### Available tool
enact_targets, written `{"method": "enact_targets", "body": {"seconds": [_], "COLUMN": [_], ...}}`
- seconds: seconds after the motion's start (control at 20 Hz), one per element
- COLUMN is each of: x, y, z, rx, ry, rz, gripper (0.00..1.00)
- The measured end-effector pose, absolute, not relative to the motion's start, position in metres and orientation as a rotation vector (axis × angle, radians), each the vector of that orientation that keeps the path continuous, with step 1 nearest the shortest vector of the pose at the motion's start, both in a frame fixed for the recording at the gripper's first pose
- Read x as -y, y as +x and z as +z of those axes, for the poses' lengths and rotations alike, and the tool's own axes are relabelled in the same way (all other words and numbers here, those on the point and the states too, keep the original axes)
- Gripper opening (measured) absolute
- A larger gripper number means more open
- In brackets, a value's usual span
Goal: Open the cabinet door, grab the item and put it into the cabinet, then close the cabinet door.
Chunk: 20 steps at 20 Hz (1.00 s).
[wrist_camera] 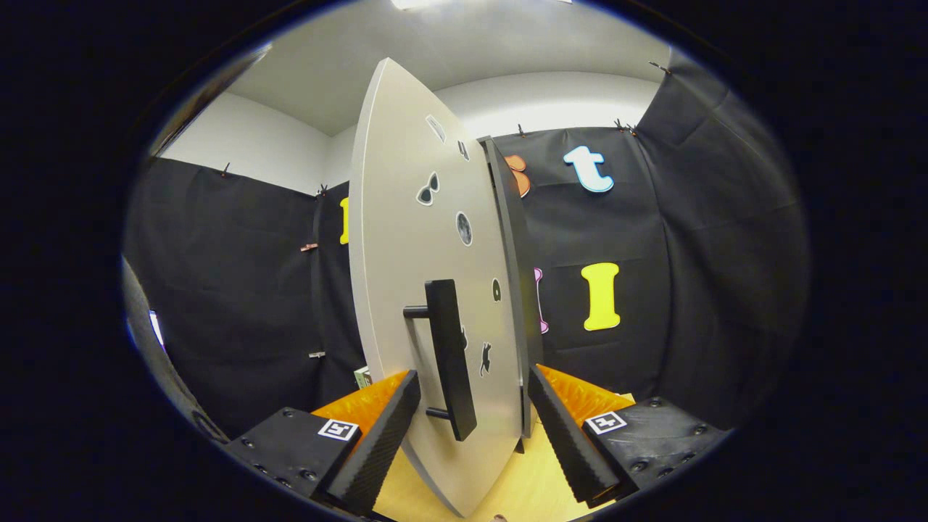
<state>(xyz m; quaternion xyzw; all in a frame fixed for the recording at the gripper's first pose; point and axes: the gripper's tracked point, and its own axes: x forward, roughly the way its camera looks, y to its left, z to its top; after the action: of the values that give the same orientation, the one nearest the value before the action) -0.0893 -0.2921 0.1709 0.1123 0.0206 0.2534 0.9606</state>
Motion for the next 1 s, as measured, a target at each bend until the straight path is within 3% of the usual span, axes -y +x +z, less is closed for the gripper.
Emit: {"method": "enact_targets", "body": {"seconds": [0.75,1.0], "x": [0.147,0.084], "y": [-0.072,-0.064], "z": [0.157,0.2], "rx": [-0.059,0.026], "ry": [0.112,0.069], "rz": [0.448,0.501], "gripper": [0.98,0.98]}}
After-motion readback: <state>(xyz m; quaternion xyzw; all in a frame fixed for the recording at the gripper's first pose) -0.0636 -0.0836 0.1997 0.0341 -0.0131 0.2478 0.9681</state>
